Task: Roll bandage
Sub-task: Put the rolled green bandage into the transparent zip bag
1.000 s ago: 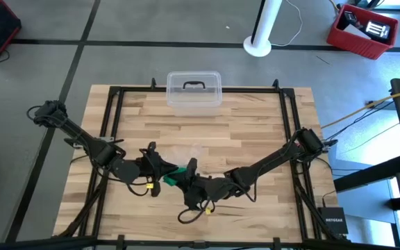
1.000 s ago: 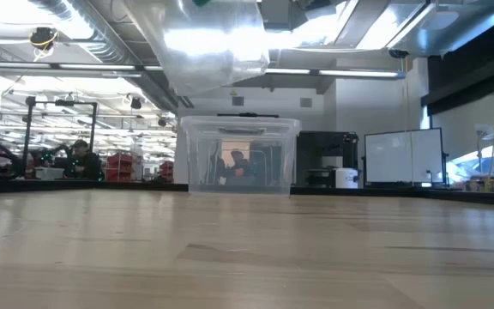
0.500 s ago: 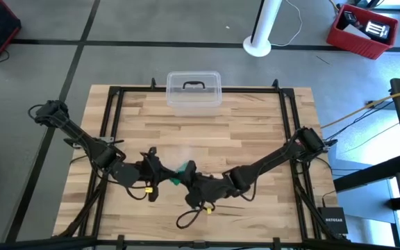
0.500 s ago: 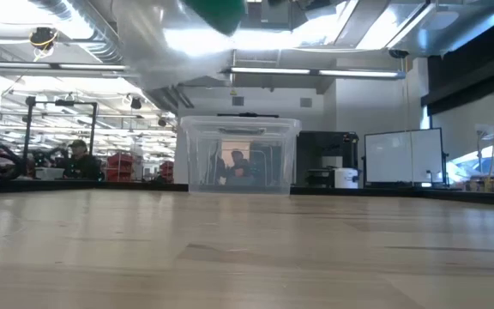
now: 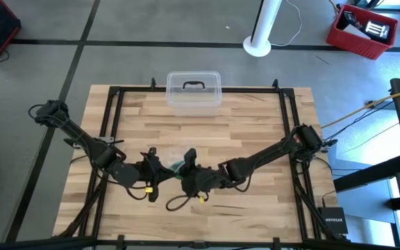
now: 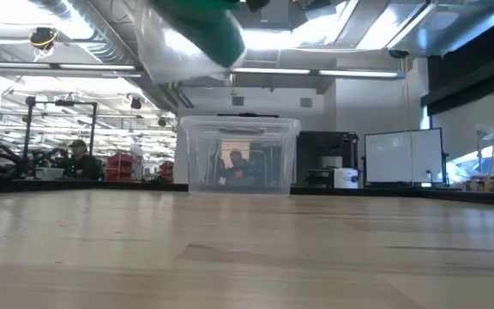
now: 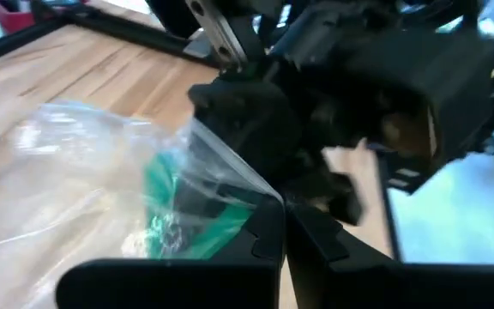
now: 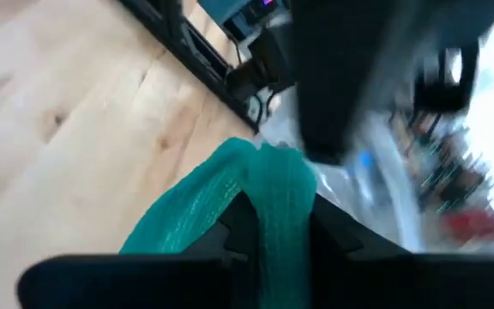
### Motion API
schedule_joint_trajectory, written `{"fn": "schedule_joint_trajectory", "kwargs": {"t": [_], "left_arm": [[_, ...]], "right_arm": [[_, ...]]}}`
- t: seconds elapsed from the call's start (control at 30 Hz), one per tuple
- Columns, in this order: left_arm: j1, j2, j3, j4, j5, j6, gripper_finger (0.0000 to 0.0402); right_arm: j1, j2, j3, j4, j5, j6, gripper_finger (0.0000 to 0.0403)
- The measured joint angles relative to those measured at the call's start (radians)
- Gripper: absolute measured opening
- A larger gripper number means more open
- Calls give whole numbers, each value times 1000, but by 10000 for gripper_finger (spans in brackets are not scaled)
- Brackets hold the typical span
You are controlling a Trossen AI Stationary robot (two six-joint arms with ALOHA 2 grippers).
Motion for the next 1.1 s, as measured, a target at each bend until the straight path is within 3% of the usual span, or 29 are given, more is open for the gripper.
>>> {"fn": "schedule_joint_trajectory", "kwargs": {"t": [0.27, 0.47, 0.67, 0.87, 0.97, 1.1], "left_arm": [[43, 45, 2, -141, -60, -133, 0], [71, 128, 2, -135, -61, -150, 0], [97, 139, 1, -75, -28, -69, 0], [123, 135, 1, -80, -10, -26, 0], [130, 135, 1, -83, 1, -8, 0], [130, 135, 1, -123, 6, 4, 0]], "right_arm": [[-43, 2, -1, -120, -18, 567, 56], [-96, 4, -1, -276, -120, 835, 56], [-123, 43, -1, -246, -357, 821, 57], [-123, 76, -1, -244, -463, 800, 61], [-122, 82, -1, -225, -490, 803, 88], [-131, 79, 14, -251, -574, 797, 162]]}}
